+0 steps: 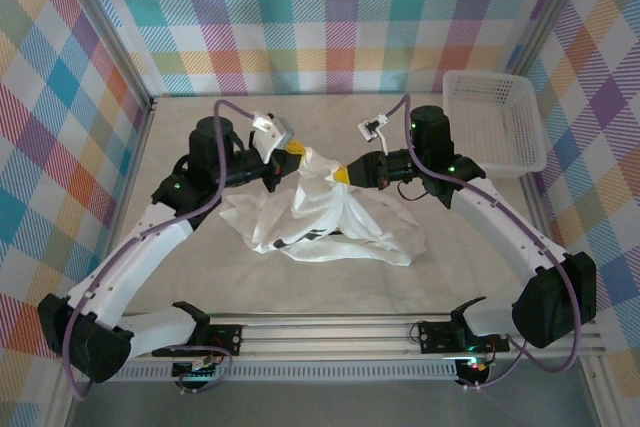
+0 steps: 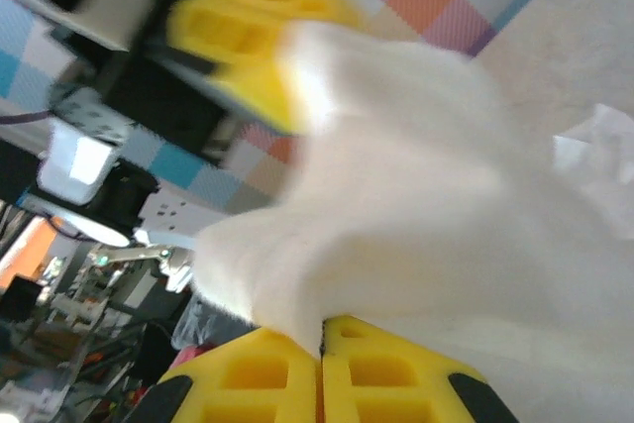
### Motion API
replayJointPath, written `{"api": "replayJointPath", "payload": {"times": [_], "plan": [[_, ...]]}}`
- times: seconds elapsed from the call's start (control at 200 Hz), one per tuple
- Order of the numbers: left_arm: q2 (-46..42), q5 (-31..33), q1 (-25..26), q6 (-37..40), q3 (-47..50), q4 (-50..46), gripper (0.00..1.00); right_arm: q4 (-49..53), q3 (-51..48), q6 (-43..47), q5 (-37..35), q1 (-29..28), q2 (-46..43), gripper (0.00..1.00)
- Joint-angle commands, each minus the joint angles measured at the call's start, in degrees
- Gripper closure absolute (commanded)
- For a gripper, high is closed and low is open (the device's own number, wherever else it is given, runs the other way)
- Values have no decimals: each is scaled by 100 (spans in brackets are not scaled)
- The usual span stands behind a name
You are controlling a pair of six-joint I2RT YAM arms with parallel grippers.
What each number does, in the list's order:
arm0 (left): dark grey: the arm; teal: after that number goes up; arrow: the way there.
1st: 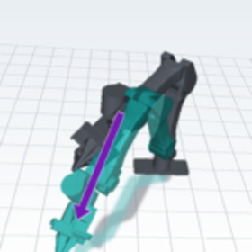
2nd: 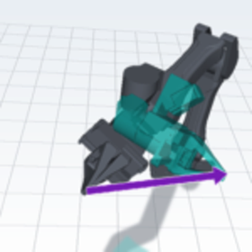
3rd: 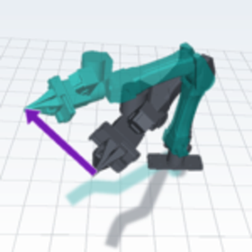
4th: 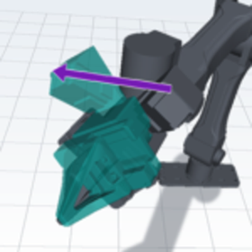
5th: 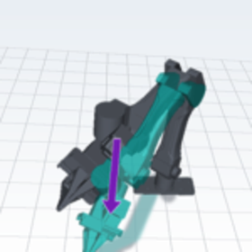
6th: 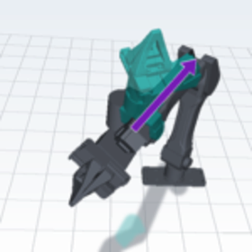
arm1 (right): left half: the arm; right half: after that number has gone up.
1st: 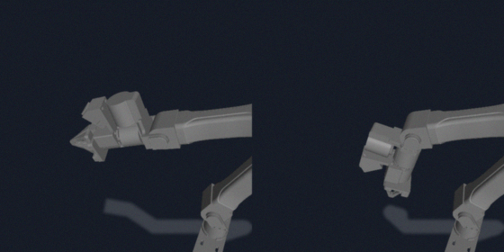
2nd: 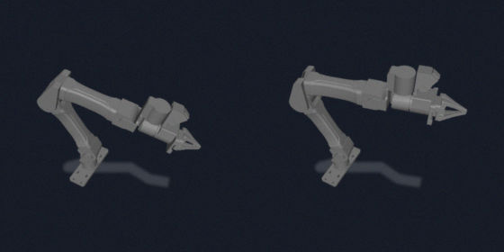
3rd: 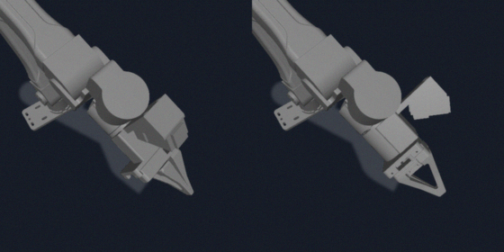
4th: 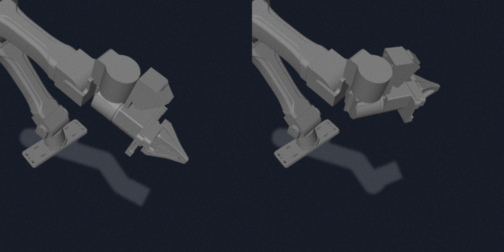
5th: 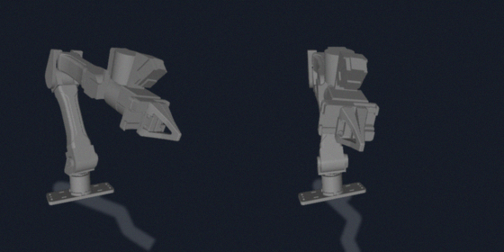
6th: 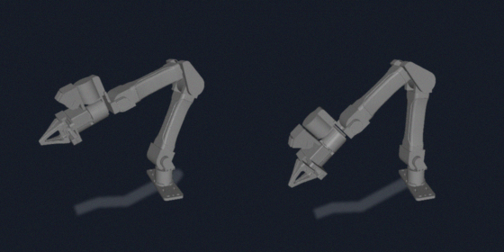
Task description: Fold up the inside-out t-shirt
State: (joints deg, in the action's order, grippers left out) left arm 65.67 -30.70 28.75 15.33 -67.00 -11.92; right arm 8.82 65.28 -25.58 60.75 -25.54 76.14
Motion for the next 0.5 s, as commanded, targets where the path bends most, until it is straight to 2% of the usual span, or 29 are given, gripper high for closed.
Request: {"api": "replayJointPath", "payload": {"times": [0.0, 0.04, 0.08, 0.145, 0.2, 0.255, 0.32, 0.4, 0.495], "plan": [[-204, -458, 33, -846, -264, -353, 100, 586, -37, 594, -1025, 74, -77, 89], [-274, -485, 34, -1069, -248, -348, 100, 783, -124, 672, -1809, 84, -161, 87], [-338, -503, 34, -1300, -227, -353, 100, 858, -232, 694, -2348, 97, -257, 79], [-413, -437, 50, -1607, -208, -352, 100, 631, -448, 582, -2743, 102, -504, 57], [-442, -328, 73, -1769, -208, -540, 100, 349, -629, 330, -2901, 68, -778, 53], [-441, -224, 110, -1861, -217, -621, 100, 234, -743, 61, -3491, -131, -1100, 50], [-437, -125, 156, -1917, -192, -637, 100, -15, -989, -68, -4624, -702, -1555, 47], [-369, -39, 183, -1972, -197, -657, 100, -475, -1324, -48, -6203, -1786, -1977, 43], [-238, 50, 218, -1999, -264, -734, 100, -946, -1431, 417, -7620, -2857, -1948, 39]]}}
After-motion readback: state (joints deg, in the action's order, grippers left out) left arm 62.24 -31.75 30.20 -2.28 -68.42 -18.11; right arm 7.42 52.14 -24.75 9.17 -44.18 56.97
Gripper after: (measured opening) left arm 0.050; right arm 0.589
